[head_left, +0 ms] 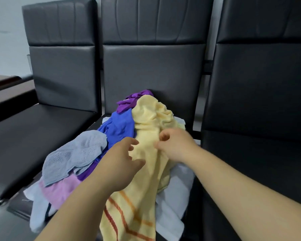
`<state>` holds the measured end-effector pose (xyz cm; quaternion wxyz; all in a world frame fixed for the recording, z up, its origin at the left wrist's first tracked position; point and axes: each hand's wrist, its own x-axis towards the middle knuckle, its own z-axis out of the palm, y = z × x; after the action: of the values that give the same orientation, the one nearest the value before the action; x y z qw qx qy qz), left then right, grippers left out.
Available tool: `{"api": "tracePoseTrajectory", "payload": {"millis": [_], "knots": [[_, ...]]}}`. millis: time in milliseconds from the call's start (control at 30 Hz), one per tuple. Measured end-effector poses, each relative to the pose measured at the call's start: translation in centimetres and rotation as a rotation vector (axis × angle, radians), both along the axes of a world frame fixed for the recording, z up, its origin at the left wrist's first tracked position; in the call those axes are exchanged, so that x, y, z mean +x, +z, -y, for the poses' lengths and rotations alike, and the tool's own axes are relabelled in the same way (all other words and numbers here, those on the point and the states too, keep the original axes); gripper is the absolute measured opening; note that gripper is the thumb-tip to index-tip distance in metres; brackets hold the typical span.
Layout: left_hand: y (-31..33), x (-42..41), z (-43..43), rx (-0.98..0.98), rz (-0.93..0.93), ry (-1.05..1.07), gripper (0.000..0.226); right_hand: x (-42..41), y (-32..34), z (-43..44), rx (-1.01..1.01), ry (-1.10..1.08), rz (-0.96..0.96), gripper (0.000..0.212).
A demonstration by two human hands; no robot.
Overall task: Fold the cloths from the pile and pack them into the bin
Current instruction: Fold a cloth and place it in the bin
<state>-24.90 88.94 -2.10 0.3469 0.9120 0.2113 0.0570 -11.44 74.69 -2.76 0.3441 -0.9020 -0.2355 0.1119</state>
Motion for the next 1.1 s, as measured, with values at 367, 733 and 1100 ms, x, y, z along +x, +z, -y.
{"api": "tracePoseTrajectory", "payload": {"millis": [367, 733, 1100], "knots": [[0.9, 2.0, 3.7, -0.248, 0.218, -0.092, 0.105, -1.7, 6.7, 6.3, 0.911, -0.06, -0.611, 0.026], [2.8, 2.8, 9.2, -0.468, 0.276, -0.328, 0.028, -2.6, 7.1, 12.7, 0.468, -0.096, -0.264, 0.024], [2.2, 5.6, 22.4, -1.096, 0.057, -0.317, 0.05, -6.0, 4.3, 27.6, 0.645, -0.103, -0.702, 0.037]]}}
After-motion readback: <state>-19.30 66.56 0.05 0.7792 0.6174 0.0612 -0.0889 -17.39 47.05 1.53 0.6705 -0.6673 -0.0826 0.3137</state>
